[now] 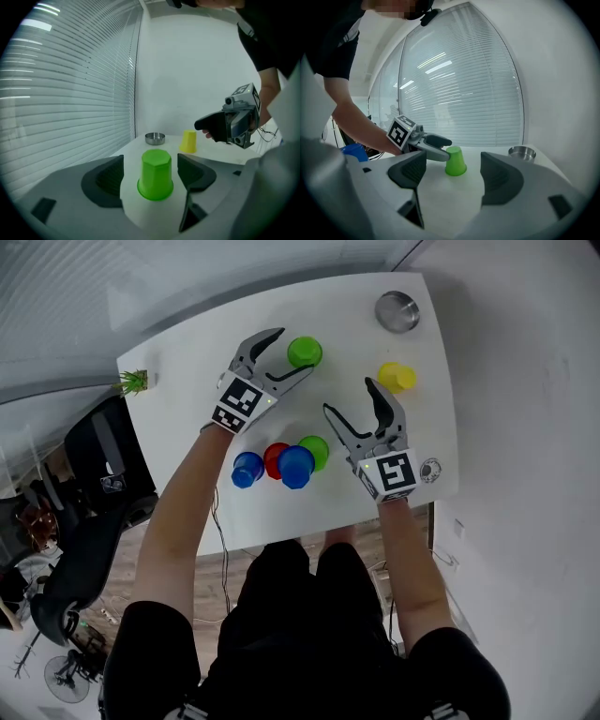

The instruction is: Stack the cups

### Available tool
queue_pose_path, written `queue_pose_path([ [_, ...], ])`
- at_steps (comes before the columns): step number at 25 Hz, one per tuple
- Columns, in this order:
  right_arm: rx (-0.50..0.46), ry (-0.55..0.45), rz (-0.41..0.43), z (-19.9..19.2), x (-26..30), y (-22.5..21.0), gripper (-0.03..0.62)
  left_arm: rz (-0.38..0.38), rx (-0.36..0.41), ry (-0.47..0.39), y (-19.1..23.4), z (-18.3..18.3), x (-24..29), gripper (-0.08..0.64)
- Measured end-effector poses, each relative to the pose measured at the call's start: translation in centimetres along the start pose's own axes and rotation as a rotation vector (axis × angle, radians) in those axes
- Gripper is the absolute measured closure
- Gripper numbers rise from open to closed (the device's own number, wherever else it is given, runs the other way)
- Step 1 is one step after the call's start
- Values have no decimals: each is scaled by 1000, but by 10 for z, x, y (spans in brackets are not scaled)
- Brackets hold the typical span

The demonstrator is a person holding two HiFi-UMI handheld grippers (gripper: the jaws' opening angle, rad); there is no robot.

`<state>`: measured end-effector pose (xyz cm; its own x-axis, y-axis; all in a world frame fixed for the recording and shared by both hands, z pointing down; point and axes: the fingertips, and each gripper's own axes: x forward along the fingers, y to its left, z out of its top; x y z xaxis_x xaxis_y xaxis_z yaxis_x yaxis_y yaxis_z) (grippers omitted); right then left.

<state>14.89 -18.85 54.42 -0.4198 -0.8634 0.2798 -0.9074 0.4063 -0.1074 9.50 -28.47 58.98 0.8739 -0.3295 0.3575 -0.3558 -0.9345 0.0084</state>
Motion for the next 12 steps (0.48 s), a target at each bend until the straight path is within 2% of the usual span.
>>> queue_pose_path([
  [4,6,1,-2,-3,-3,-4,236,-36,37,33,-1,-7,14,208],
  [8,5,5,-7,-4,-9,-6,236,-44,34,27,-2,-7,14,328],
  [12,-4,0,-8,1,-17,-5,236,-26,28,11,-6,1,5,328],
])
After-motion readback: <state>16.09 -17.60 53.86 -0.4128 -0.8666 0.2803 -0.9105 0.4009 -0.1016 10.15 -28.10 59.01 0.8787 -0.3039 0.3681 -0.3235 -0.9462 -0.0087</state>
